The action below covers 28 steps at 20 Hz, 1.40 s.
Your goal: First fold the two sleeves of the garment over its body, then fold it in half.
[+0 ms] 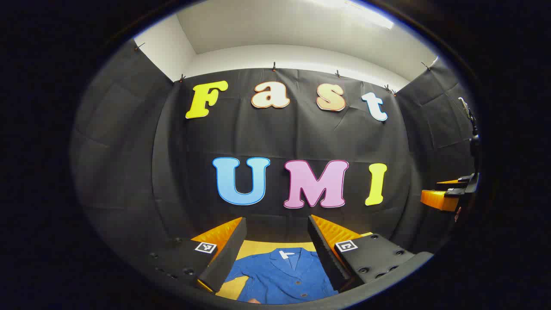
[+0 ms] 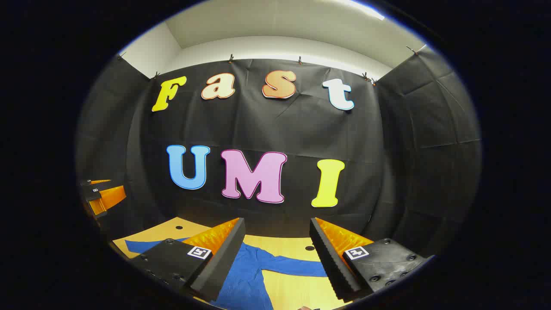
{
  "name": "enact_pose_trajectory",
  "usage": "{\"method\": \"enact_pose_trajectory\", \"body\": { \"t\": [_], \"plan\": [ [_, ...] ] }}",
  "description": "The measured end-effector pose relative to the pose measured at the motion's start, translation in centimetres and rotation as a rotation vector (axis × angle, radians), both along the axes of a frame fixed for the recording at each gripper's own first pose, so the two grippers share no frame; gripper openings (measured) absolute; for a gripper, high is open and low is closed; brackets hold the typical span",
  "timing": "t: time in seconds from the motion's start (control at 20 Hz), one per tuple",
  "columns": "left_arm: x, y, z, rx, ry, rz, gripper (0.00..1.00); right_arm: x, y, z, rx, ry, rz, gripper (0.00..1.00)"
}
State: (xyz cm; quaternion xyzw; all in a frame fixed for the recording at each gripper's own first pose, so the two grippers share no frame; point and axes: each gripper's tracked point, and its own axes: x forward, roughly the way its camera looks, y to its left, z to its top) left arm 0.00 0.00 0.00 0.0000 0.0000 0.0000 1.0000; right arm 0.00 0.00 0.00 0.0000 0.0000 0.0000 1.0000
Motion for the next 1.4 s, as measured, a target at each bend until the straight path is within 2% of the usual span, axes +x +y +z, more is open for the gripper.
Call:
{"method": "enact_pose_trajectory", "body": {
  "t": [0.05,0.1,0.3,0.35,0.55,1.0,1.35,1.4],
  "plan": [
    [0.0,0.0,0.1,-0.016,-0.003,0.007,0.82,0.1,0.1,-0.1,0.001,0.001,0.0,0.92],
    [0.2,-0.1,0.3,-0.029,-0.005,0.007,0.82,0.1,0.2,-0.2,0.002,0.002,0.0,0.92],
    [-0.1,-0.4,0.9,0.013,-0.027,0.002,0.82,0.0,1.4,-1.0,0.002,0.025,0.015,0.92],
    [-0.3,-0.3,0.8,0.024,-0.033,0.004,0.82,0.0,1.6,-1.2,-0.004,0.032,0.019,0.96],
    [-0.6,-0.9,0.4,0.006,-0.034,-0.022,0.82,-0.2,1.4,-1.7,-0.023,0.04,0.012,0.96],
    [-0.4,-0.4,0.2,0.035,-0.024,-0.01,0.82,0.1,1.3,-1.8,-0.011,0.043,0.007,0.96],
    [0.1,0.4,-1.4,0.037,0.018,-0.012,0.82,2.4,1.3,-1.0,-0.064,0.044,0.032,0.96],
    [0.1,0.5,-1.6,0.042,0.02,-0.013,0.82,3.0,0.9,-0.6,-0.073,0.041,0.029,1.0]
  ]
}}
